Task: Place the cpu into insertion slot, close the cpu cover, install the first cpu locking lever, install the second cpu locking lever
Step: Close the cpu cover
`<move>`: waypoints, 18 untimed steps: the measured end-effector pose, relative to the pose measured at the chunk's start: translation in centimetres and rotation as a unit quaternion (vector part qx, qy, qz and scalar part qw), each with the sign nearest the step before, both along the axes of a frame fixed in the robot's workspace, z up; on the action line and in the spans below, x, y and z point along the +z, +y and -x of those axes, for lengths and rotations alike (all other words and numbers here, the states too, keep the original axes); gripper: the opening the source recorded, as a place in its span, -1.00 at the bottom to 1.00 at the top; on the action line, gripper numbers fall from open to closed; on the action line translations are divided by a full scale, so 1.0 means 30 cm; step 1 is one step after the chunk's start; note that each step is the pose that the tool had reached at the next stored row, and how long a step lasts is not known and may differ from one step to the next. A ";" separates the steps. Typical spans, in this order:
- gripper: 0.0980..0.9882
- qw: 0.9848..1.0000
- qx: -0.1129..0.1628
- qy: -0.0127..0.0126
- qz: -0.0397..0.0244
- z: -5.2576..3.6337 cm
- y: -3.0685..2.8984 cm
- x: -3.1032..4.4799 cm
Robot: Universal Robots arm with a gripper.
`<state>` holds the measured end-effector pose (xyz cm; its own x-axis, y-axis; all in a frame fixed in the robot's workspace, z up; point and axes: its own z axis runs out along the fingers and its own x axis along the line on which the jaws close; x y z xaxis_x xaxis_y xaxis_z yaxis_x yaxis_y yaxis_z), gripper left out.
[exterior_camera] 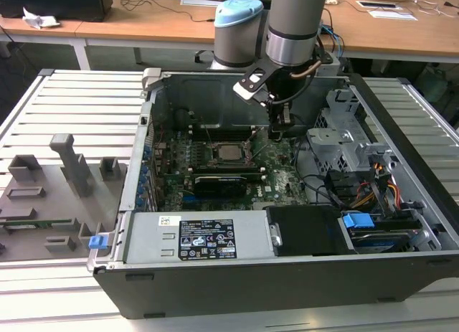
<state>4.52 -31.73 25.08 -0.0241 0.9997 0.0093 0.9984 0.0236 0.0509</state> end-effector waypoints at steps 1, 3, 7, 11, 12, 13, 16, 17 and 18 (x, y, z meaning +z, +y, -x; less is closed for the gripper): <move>-0.98 1.000 0.000 0.000 0.000 0.001 0.000 0.000; -0.98 1.000 0.000 0.000 0.000 0.002 0.000 0.000; -0.98 1.000 0.000 0.000 0.000 0.012 0.000 0.000; -0.98 1.000 0.000 0.000 0.000 0.018 0.000 0.000; -0.98 1.000 0.000 0.000 0.000 0.020 0.000 0.000; -0.98 1.000 0.000 0.000 0.000 0.021 0.000 0.000; -0.98 1.000 0.000 0.000 0.000 0.024 0.000 0.000; -0.98 1.000 0.000 0.000 0.000 0.026 0.000 0.000; -0.98 1.000 0.000 0.000 0.000 0.028 0.000 0.000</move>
